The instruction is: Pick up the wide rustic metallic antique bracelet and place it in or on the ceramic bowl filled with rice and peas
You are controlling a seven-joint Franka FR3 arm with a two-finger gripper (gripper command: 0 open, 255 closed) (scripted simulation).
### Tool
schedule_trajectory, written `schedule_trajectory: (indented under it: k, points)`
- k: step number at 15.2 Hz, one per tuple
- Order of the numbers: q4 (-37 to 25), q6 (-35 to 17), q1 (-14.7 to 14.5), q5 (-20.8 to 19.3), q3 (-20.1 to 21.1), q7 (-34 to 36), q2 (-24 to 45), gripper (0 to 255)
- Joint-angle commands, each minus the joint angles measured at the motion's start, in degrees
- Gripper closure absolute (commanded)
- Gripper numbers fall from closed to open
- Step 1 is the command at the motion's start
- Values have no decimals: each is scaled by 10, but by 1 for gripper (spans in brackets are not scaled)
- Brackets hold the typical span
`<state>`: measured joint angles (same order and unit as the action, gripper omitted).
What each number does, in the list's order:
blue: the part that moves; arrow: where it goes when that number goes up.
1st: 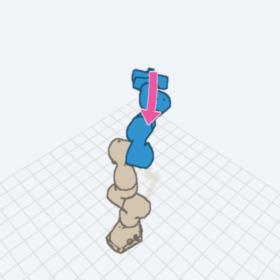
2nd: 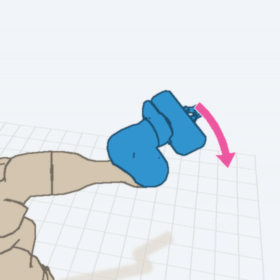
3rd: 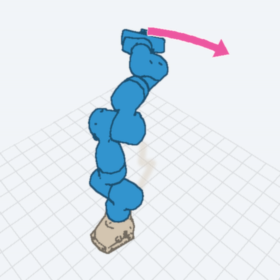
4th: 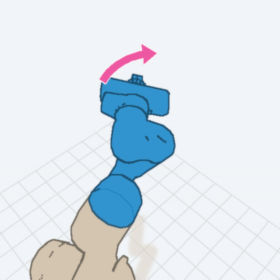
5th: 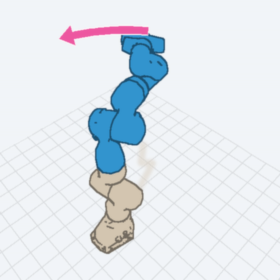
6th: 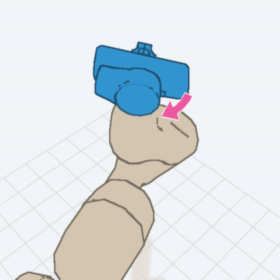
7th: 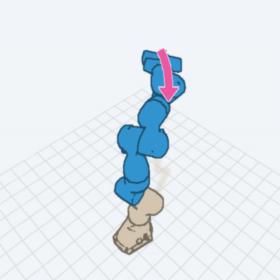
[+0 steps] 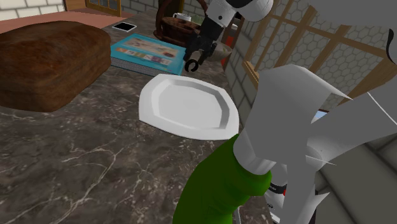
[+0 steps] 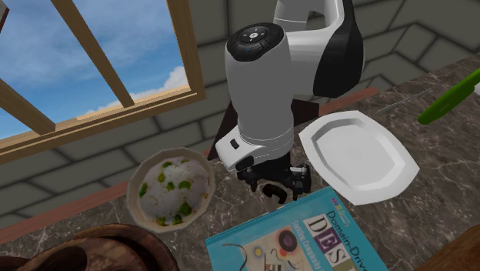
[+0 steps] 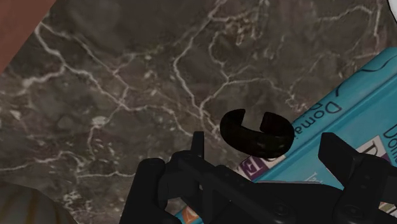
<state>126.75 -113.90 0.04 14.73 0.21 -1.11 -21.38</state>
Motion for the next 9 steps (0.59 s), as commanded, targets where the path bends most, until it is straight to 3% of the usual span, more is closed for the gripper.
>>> schedule_trajectory:
  k: [1,2,3,9]
  points:
    - [0,0,0,0,0,0,0,0]
    - [0,0,0,0,0,0,0,0]
    - [0,0,0,0,0,0,0,255]
    - [0,0,0,0,0,0,0,255]
